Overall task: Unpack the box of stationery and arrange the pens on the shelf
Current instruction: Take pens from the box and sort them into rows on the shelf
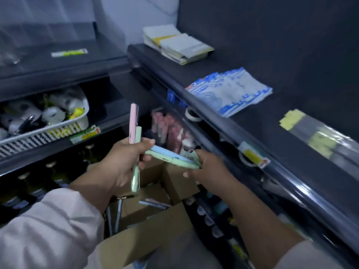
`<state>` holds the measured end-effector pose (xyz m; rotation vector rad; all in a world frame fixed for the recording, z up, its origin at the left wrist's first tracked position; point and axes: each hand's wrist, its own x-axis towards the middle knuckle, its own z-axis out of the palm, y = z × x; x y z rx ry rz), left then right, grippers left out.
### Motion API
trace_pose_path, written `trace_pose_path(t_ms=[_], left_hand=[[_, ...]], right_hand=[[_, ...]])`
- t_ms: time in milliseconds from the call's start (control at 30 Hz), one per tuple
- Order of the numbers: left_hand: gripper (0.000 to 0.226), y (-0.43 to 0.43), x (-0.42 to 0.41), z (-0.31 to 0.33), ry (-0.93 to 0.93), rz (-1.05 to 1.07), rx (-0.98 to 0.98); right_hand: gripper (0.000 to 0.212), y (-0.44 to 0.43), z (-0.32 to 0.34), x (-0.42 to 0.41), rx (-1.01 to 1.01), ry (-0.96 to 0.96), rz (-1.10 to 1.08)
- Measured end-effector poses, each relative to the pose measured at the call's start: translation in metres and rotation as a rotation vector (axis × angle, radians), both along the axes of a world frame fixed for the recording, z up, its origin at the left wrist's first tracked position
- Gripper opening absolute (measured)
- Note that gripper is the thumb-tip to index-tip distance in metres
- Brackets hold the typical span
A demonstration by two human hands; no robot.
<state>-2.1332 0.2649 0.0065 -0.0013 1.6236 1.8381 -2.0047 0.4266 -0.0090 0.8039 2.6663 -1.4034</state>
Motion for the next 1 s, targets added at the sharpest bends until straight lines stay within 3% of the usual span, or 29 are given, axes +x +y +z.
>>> trace_pose_path(t_ms=[133,233,333,633,1000], left_hand=[[0.005,0.026,0.042,0.029,0.046,-0.082,0.024],[0.007,0.050,0.085,0.043,0.062,-0.126,0.065],[0.008,0.075,0.142,0.053,0.098,-0.236,0.107],[0.008,0.130,0.386,0.088,0.183,-0.646,0.144],[0.012,0.161,0.658,0.129,0.192,-1.036,0.280]], right_hand=[[0.024,0.017,0.036,0.058,-0.219,0.090,-0.193],[0.013,0.028,0.061,0.115,-0.447,0.209,-0.337],[0.010,0.038,0.081,0.187,-0.548,0.284,-0.511],[0.013,0.032,0.106,0.459,-0.364,0.499,-0.917],[0.009,-0.021,0.143,0.733,-0.337,0.789,-1.312]])
